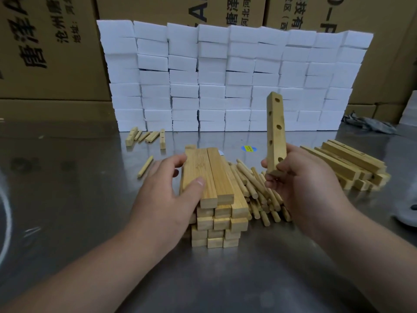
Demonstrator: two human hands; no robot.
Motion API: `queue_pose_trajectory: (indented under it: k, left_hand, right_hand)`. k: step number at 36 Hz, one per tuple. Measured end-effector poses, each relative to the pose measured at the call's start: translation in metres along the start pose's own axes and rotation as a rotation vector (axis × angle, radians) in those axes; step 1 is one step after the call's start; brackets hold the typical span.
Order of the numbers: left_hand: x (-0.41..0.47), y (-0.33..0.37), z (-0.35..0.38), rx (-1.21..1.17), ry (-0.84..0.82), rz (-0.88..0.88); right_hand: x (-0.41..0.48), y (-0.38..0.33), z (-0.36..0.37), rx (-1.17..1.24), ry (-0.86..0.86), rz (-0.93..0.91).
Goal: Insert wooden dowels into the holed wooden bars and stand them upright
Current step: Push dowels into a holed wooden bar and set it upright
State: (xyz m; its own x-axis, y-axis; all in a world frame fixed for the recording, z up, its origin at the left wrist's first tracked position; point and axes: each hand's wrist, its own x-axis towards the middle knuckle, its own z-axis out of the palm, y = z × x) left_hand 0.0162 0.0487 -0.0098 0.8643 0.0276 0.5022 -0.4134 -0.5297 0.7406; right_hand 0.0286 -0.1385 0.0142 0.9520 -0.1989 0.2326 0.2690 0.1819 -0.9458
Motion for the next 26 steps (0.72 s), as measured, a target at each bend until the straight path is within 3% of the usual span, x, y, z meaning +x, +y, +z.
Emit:
queue_pose_trajectory:
  k: [9,16,26]
  left_hand:
    - [-0.001,0.000,0.001,0.016,-0.014,0.000]
    - [0.000,-0.001,-0.001,-0.024,0.024,-0.019]
    - [0.005,-0.005,-0.001,-0.023,0.219,-0.067]
  right_hand:
    - [0.000,0.000,0.003,-0.097,0.034,0.040]
    - [-0.009,0.003,-0.002,-0.393,-0.013,-0.140]
    - [-0.016,0.001,0.003,-0.440,-0.020,-0.171]
